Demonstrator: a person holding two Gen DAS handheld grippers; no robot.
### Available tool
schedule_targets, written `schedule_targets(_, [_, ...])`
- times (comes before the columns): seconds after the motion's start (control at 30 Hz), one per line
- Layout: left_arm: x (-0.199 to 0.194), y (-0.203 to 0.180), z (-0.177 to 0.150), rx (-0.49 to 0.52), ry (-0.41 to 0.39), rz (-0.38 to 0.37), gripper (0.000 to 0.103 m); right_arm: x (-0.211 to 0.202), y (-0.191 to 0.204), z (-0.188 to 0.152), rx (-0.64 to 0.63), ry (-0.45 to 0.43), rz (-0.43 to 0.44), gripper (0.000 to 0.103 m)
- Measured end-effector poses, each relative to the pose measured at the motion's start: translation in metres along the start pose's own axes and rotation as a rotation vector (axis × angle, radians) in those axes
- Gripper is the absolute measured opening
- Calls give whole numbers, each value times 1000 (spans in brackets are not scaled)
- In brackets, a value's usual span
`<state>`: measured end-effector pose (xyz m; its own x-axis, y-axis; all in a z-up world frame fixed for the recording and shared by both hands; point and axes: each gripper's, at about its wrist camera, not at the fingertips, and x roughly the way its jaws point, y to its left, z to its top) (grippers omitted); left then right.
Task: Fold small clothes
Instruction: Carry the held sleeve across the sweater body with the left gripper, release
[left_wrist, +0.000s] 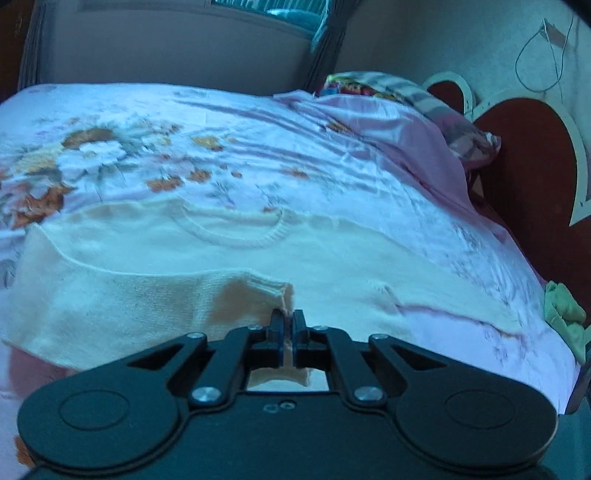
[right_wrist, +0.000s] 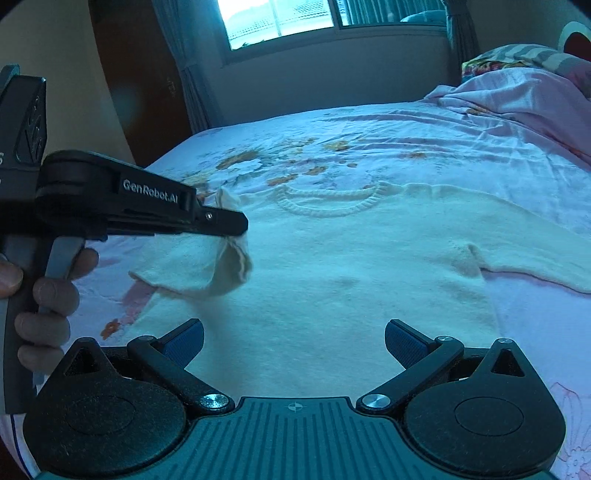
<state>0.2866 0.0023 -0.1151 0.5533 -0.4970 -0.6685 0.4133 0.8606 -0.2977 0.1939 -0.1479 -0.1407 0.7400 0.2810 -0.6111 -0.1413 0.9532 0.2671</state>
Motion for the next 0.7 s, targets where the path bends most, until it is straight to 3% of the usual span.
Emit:
schedule_targets(0.1, [8,7,-13,-50,69,7,14,-2,-19,-2,26,16,-12,103])
schedule_targets(0.23, [-29,24,-16,-78,-5,63,23,4,-25,0,38,22,5,103])
schedule_targets(0.3, [-44,36,-16,-85,-33,134,33,13,-21,4,38,28,17,103])
schedule_targets(0.4, [-58,57,-21,-74,-51,287,34,33,-13,11,48,36,39,101])
schedule_targets(0.43, [-62,67,-23,-86,-46,325,34,42,-12,12,51,44,39,94])
schedule_targets(0.47, [-65,75,-25,-103,-44,351,34,51,-12,15,58,56,39,68])
schedule_targets(0.5, [-67,82,-29,-115,-42,362,34,58,-13,17,70,70,33,49])
schedule_targets(0.7, [-72,100,-44,-122,-31,417,34,99,-35,27,190,134,43,49])
